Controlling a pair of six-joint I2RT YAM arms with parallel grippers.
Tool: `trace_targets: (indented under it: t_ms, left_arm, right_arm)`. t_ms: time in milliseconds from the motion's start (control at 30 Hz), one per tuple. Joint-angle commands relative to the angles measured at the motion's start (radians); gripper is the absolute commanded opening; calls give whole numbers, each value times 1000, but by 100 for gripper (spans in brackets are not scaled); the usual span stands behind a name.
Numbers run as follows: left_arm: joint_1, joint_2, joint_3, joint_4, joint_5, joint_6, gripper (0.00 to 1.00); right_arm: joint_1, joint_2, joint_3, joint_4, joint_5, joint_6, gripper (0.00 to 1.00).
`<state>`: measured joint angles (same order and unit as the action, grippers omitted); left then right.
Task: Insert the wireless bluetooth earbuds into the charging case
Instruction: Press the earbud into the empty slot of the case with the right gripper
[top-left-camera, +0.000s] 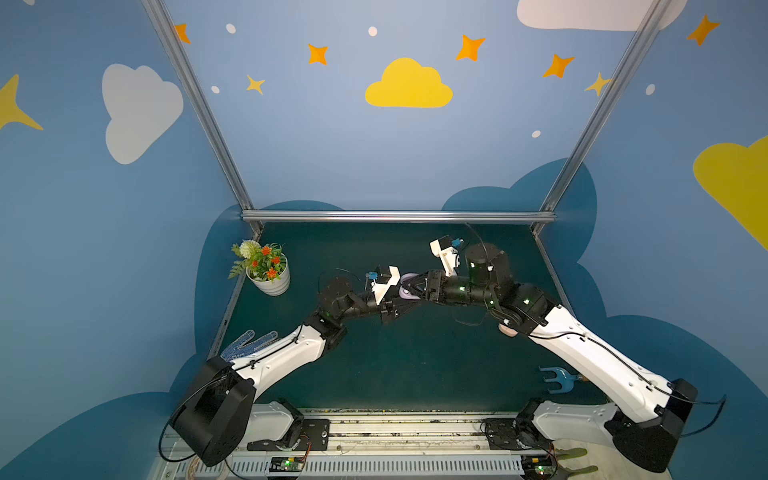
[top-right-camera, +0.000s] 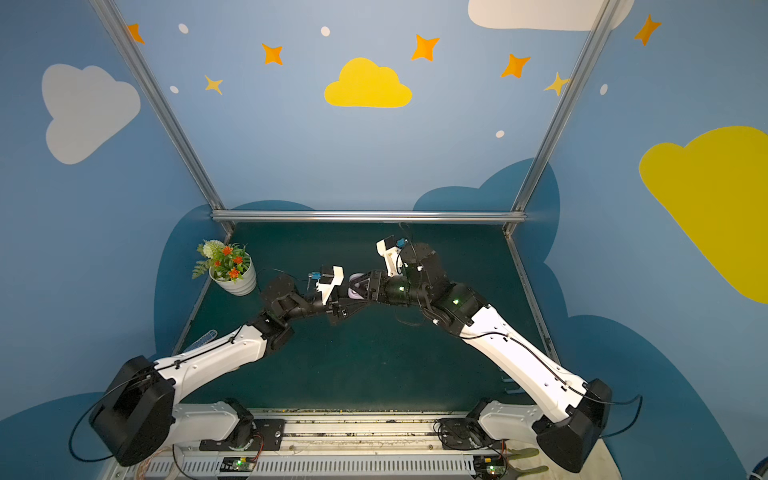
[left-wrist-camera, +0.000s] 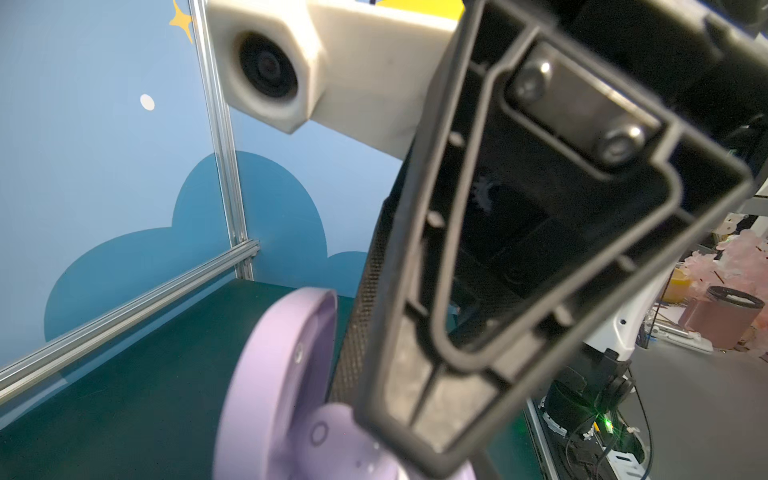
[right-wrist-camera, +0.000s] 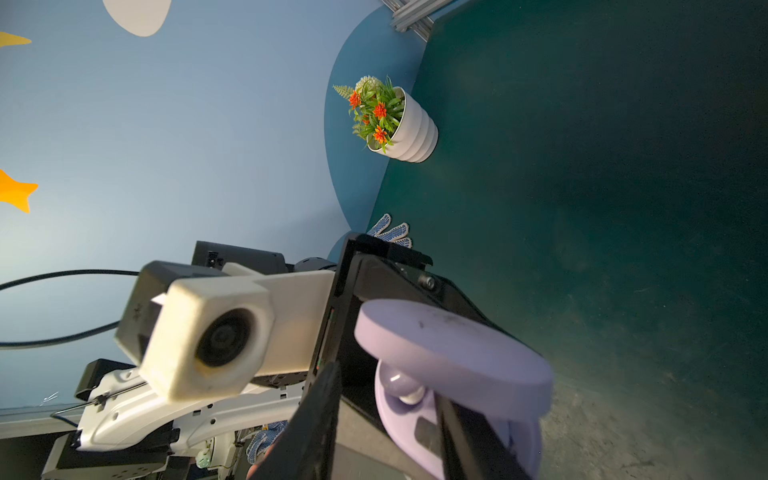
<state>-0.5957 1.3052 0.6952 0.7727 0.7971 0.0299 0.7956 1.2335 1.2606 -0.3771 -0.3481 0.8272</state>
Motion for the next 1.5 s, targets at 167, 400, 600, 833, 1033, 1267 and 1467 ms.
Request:
trace_targets:
  t_ms: [167, 400, 600, 833, 1033, 1267, 1467]
  left_arm:
    - [2, -37, 7, 50, 2, 12, 19]
    - [2, -33, 8, 46, 2, 13, 19]
    - [2, -26, 10, 33, 3, 18, 19]
    - [-3, -15, 7, 28, 7, 15, 20]
    - [-5, -22, 8, 18, 10, 19, 20]
    - [-6, -23, 9, 17, 7, 22, 20]
    - [-6, -25, 2, 17, -4, 28, 20]
  right_arm:
    - [9, 8, 33, -44, -26, -13, 44]
    - [12, -14, 48, -133, 38, -31, 43]
    - [10, -13, 140, -260, 87, -105, 44]
    - [-25, 50, 269, -369, 120, -213, 41]
    - [-42, 146, 376, -434, 123, -291, 38]
    - [-28, 188, 401, -451, 84, -303, 36]
    - [20, 131, 299, -454, 107, -240, 35]
